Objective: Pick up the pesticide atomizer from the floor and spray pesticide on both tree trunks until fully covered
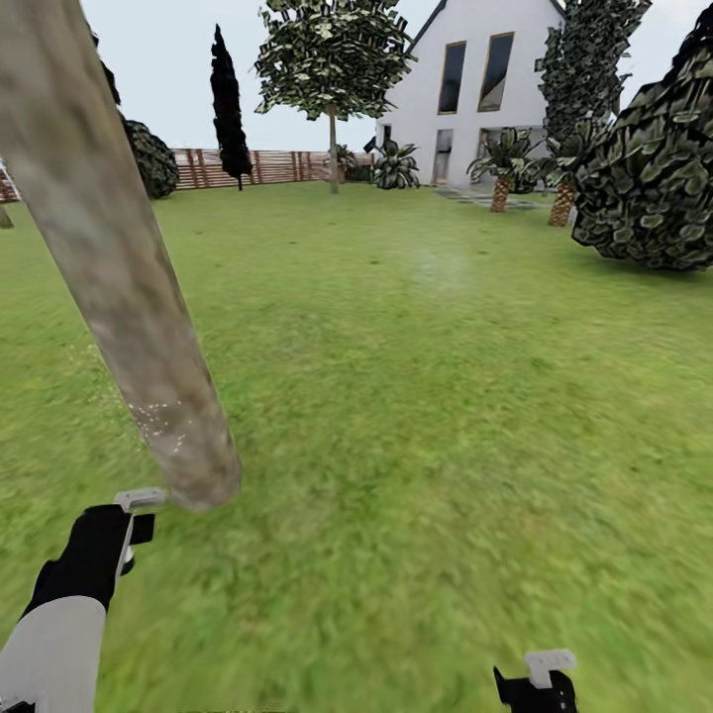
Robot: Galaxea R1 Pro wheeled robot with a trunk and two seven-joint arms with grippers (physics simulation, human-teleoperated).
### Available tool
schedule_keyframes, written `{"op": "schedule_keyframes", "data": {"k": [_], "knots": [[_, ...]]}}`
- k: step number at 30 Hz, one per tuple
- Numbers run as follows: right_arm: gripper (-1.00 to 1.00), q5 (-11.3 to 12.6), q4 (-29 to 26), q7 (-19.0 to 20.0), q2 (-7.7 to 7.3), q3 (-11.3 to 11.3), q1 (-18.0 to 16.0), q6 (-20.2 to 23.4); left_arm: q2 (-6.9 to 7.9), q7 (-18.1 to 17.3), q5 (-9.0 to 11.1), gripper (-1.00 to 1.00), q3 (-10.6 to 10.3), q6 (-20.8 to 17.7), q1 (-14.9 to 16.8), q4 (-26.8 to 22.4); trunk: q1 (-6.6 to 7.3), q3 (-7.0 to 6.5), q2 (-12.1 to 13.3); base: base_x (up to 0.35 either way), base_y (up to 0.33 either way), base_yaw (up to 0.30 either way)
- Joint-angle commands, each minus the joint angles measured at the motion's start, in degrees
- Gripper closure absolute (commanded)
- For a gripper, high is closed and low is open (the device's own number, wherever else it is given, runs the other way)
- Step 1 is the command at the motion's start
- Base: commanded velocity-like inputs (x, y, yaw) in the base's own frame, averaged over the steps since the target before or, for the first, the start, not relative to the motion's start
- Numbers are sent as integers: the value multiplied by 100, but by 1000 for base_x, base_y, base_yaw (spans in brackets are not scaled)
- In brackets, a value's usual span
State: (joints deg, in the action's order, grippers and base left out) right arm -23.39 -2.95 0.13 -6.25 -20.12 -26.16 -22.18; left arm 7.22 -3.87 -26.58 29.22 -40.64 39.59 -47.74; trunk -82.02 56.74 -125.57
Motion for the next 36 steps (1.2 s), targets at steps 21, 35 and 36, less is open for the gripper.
{"op": "schedule_keyframes", "data": {"k": [21, 35, 36], "knots": [[-100, -51, 4, -3, -33, -54, -3, -24, -125, -167, -81, 100, -1051, -826, 1819, -100, 1, 5, -2, 4, -2, 194], [-100, -52, 2, 4, -41, -54, -3, -15, -121, -167, -56, 100, -1097, -924, 1826, -122, 1, 5, -2, 89, -237, 0], [-100, -52, 1, 4, -40, -54, -3, -15, -117, -167, -54, 100, -1089, -922, 1818, -122, 1, 5, -2, 1, -273, 0]]}}
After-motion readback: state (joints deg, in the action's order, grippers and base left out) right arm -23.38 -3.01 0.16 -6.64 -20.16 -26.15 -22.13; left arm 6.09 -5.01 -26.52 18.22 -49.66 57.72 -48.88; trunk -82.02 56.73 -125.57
